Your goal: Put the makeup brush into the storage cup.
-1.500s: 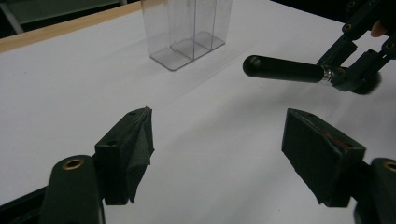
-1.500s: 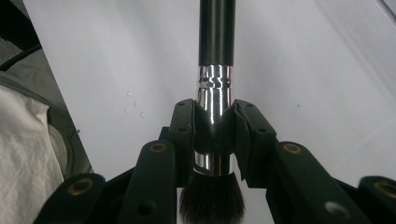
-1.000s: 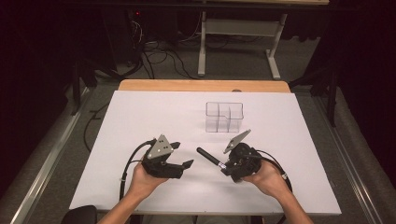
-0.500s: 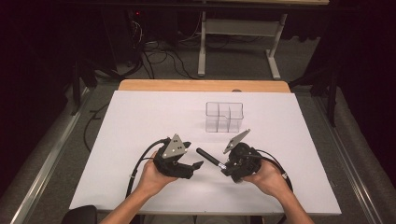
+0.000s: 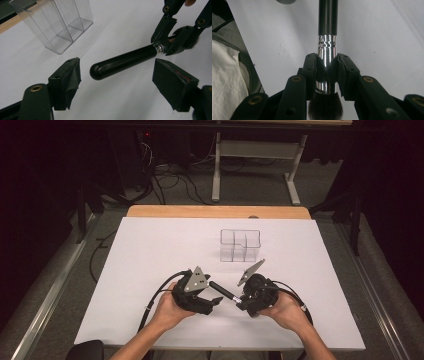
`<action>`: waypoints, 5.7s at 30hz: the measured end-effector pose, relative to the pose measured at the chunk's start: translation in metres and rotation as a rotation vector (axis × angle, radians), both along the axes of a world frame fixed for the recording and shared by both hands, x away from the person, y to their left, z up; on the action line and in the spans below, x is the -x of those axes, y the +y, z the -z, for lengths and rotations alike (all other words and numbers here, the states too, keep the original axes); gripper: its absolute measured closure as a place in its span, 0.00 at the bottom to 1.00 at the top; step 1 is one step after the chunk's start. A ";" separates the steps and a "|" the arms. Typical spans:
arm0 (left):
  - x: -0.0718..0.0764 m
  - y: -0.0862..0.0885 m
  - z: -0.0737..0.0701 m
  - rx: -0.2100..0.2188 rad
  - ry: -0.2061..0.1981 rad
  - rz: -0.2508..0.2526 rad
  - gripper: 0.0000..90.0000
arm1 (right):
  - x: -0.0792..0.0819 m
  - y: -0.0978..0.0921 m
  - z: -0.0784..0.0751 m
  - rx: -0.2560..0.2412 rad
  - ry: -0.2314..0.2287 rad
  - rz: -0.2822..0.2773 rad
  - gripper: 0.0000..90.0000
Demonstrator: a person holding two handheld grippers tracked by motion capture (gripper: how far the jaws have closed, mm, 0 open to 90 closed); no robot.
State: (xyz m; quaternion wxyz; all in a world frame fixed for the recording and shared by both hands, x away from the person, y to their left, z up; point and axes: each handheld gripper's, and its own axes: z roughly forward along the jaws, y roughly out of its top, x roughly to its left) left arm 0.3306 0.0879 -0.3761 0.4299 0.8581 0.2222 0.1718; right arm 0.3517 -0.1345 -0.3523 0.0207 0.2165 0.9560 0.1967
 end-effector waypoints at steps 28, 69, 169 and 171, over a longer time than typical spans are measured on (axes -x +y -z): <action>0.002 -0.014 0.007 -0.099 -0.011 0.034 0.26 | -0.001 0.008 0.004 0.016 0.030 -0.029 0.81; 0.005 -0.020 0.013 -0.203 -0.054 0.022 0.29 | 0.001 0.011 0.001 -0.027 0.080 -0.022 0.81; 0.018 -0.034 0.016 -0.364 -0.022 0.208 0.82 | -0.009 -0.008 -0.013 -0.241 -0.025 0.047 0.48; 0.017 -0.032 0.015 -0.368 -0.013 0.206 0.82 | -0.009 -0.009 -0.014 -0.256 -0.040 0.057 0.47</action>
